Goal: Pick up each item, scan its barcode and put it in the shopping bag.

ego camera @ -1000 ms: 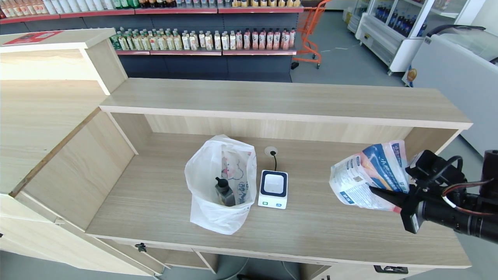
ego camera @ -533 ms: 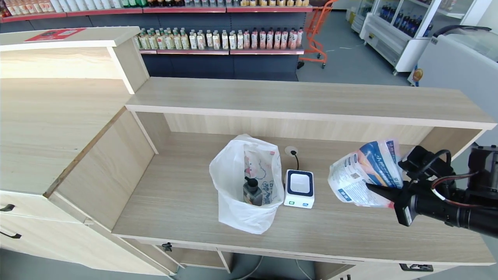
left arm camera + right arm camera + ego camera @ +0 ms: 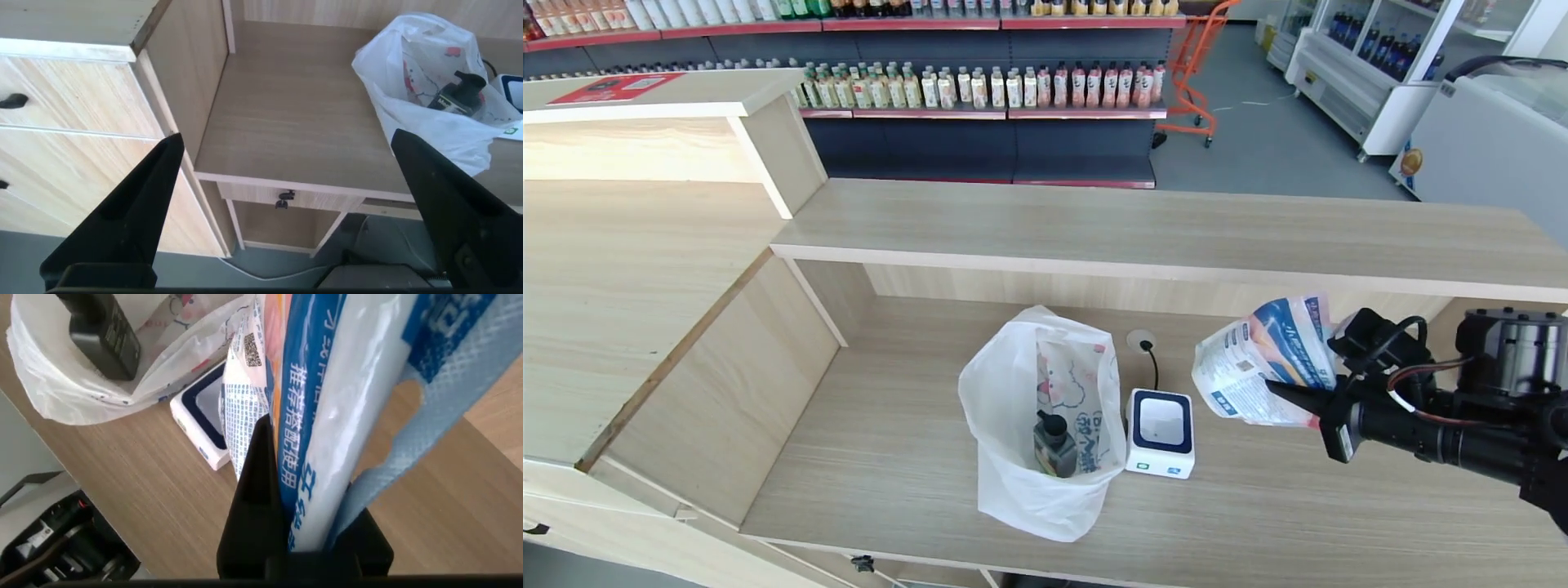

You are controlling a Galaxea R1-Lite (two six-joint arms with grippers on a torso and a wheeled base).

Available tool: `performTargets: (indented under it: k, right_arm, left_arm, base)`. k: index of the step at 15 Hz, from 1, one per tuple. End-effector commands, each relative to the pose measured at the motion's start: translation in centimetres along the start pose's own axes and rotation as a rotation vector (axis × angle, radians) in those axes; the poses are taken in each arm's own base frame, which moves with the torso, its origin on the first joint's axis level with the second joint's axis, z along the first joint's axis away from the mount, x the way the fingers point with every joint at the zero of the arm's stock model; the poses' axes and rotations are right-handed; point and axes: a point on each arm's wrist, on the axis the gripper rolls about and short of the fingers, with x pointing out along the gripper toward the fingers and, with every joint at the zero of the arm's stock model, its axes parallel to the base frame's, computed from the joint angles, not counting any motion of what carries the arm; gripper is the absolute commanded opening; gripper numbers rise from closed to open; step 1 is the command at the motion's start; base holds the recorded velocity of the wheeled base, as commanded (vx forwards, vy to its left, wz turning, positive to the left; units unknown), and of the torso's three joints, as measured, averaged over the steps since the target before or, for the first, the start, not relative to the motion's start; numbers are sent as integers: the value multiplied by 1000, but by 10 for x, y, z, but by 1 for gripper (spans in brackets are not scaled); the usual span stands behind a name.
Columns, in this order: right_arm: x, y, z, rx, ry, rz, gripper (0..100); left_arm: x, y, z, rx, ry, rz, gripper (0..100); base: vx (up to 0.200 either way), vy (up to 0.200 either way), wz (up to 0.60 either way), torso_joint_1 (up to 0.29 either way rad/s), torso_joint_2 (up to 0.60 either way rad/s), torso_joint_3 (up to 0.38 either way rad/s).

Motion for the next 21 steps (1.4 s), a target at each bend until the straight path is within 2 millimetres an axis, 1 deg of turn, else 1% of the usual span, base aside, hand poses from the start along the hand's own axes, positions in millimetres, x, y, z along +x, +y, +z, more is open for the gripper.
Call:
performTargets:
  k: [1,4,7,9,12,13,14,16,19,21]
  right_arm:
    - [21,1,-18,20,36,39,0]
    - [33,5,-32,-11,25,71,0]
    - [47,9,-48,-135,-12,133,0]
    - [56,10,-54,-204,-38,140,0]
    - [72,13,-57,-267,-88,157,0]
    - [80,16,-58,-289,-107,166,0]
    - [83,18,-58,-296,-114,165,0]
    - [94,27,-61,-320,-151,171,0]
    - [105,36,-66,-354,-181,177,0]
    - [110,38,-70,-361,-182,178,0]
  left_arm:
    - [0,0,0,0,0,1,100]
    - [0,0,0,0,0,1,100]
    - [0,0,0,0,0,1,100]
    - [0,0,0,0,0,1,100]
    - [0,0,0,0,0,1,100]
    - [0,0,0,0,0,1,100]
    - [0,0,0,0,0,1,100]
    - [0,0,0,0,0,1,100]
    - [0,0,0,0,0,1,100]
    - [0,0,0,0,0,3,100]
  base:
    - [0,0,0,0,0,0]
    - [0,0,0,0,0,0]
    - [0,0,0,0,0,0]
    - [0,0,0,0,0,0]
    - [0,0,0,0,0,0]
    - [0,0,0,0,0,0]
    - [0,0,0,0,0,0]
    - [0,0,0,0,0,0]
    - [0,0,0,0,0,0]
    - [0,0,0,0,0,0]
